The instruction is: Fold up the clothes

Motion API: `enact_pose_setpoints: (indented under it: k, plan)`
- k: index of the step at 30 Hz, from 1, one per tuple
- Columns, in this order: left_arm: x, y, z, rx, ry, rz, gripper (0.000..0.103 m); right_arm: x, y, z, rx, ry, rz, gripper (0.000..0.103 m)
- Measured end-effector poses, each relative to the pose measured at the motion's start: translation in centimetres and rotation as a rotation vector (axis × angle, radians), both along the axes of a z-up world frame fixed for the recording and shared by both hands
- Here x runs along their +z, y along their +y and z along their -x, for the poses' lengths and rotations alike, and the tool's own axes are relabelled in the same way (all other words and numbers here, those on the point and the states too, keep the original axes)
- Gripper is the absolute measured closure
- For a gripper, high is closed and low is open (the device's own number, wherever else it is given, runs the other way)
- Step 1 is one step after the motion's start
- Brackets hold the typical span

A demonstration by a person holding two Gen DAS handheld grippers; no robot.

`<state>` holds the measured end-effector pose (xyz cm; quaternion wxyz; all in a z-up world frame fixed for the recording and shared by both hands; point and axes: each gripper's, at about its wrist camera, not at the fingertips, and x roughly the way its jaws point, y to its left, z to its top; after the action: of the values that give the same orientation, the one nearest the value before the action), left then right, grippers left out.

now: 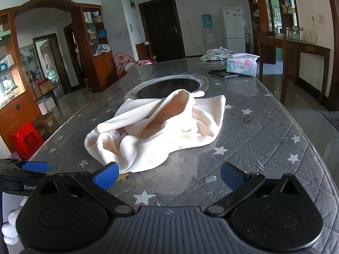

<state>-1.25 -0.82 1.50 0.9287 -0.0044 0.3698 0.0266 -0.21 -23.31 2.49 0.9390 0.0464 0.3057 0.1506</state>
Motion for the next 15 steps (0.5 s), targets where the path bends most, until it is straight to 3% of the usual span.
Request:
enact_pose_setpoints:
  k: [15]
  plan:
    - [-0.24,-0.05,-0.15,0.010,0.011,-0.001,0.000,-0.20,0.21,-0.13,0.007,0.008,-0.010,0.000]
